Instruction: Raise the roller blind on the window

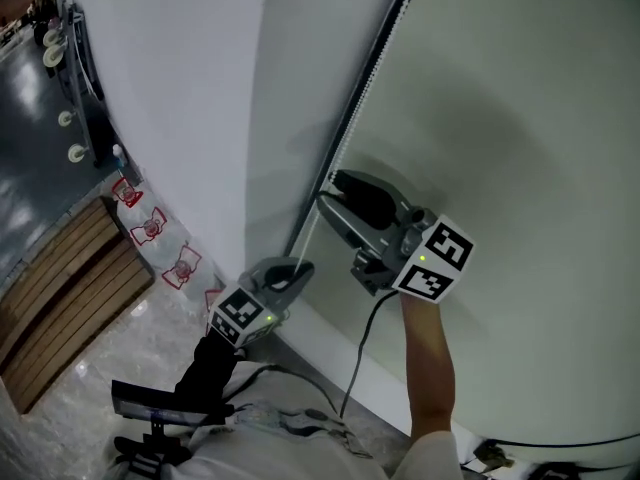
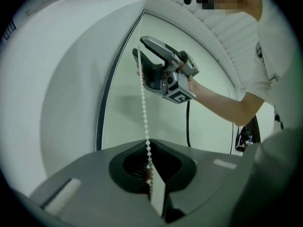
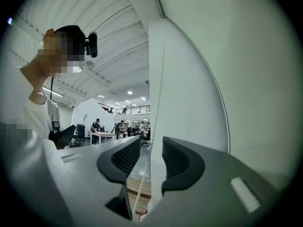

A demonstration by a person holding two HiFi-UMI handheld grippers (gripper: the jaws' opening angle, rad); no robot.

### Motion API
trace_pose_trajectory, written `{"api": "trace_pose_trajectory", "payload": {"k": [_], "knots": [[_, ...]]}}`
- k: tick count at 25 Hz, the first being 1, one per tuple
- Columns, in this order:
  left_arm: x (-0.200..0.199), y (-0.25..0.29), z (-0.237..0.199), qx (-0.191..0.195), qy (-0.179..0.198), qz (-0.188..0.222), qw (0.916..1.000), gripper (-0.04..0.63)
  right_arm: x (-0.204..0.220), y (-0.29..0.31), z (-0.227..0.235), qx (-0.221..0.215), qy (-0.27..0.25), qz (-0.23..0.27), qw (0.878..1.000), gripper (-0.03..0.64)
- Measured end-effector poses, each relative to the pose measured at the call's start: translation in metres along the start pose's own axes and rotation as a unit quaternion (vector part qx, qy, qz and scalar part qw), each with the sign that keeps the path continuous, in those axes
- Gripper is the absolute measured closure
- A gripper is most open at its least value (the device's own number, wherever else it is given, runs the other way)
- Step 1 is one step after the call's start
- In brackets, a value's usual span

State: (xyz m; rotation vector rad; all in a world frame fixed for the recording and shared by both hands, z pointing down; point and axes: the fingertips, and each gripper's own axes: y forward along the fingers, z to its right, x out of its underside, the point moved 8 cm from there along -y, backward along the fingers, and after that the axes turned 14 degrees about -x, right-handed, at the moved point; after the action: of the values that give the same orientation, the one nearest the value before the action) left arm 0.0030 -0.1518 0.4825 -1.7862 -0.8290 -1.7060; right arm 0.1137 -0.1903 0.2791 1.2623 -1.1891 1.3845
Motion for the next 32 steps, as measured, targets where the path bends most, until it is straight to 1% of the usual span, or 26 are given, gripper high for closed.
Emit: {"api": "trace_pose_trajectory", "payload": {"k": [4,6,8,12,15,19,23,25,29,32], "knots": [[-0.009,0.005,-0.001,-0.005,-0.002,-0.006,1.0,0.597,-0.05,0.007,0.02,-0.008,-0.023,0.019,1.0,0.497],[-0.012,0.007,-0.001,-0.005,-0.001,-0.007,1.0,0.597,-0.075,0.006,0.024,-0.014,-0.041,0.04,0.998,0.522],[-0.008,0.005,-0.001,-0.004,0.003,-0.005,1.0,0.598,-0.089,0.007,0.022,-0.023,-0.057,0.058,0.996,0.538],[0.01,-0.002,-0.002,-0.004,0.008,-0.005,0.9999,0.597,-0.1,0.012,0.013,-0.031,-0.081,0.07,0.994,0.545],[0.015,-0.004,-0.001,-0.001,0.014,-0.004,0.9999,0.597,-0.105,0.014,0.008,-0.032,-0.091,0.073,0.993,0.552],[0.017,-0.005,0.004,0.01,0.021,0.001,0.9997,0.597,-0.111,0.014,0.004,-0.026,-0.099,0.082,0.991,0.566],[0.006,0.0,0.008,0.019,0.02,0.001,0.9996,0.597,-0.123,0.01,0.007,-0.007,-0.104,0.085,0.991,0.597],[0.005,0.0,0.009,0.023,0.022,-0.002,0.9995,0.597,-0.122,0.009,0.005,-0.008,-0.094,0.081,0.992,0.598],[0.002,0.002,0.012,0.025,0.019,-0.003,0.9995,0.597,-0.119,0.015,-0.004,-0.012,-0.1,0.034,0.994,0.6],[-0.001,0.003,0.013,0.026,0.017,-0.005,0.9995,0.597,-0.118,0.013,-0.005,-0.016,-0.084,0.048,0.995,0.6]]}}
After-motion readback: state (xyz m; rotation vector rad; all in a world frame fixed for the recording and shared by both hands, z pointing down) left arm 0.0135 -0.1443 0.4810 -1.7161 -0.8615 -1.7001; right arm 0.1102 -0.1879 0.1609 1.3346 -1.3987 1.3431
